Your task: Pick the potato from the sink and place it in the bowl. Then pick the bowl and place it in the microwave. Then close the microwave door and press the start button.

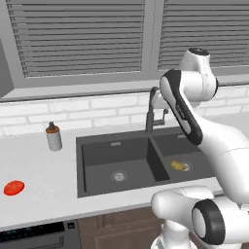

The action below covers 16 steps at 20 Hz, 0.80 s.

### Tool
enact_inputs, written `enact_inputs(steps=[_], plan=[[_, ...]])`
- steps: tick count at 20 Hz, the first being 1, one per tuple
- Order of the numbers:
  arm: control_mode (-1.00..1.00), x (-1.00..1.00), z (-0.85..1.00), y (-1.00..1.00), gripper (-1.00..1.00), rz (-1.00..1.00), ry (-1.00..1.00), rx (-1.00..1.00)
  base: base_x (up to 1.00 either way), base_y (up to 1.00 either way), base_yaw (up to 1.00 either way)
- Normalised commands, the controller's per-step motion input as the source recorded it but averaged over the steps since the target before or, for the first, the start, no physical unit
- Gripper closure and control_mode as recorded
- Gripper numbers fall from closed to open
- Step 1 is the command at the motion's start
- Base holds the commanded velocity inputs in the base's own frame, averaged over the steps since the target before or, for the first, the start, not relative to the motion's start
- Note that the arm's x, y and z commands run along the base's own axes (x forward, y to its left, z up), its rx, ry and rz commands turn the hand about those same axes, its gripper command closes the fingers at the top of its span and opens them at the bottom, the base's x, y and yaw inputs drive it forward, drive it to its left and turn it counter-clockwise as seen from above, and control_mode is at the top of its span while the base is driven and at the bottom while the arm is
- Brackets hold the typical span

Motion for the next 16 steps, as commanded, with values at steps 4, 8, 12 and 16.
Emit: enact_inputs(steps=[4, 8, 12, 16], plan=[[-1.00, -0.41, 0.00, -0.04, -1.00, 0.00, -0.04, 0.00, 0.00, 0.00, 0.00], [-1.00, -0.71, -0.26, -0.29, -1.00, 0.01, 0.00, -0.05, 0.00, 0.00, 0.00], [-1.00, -0.33, -0.40, -0.66, -1.00, 0.09, 0.04, -0.08, 0.00, 0.00, 0.00], [-1.00, -0.09, -0.43, -0.78, -1.00, 0.10, 0.01, -0.08, 0.00, 0.00, 0.00]])
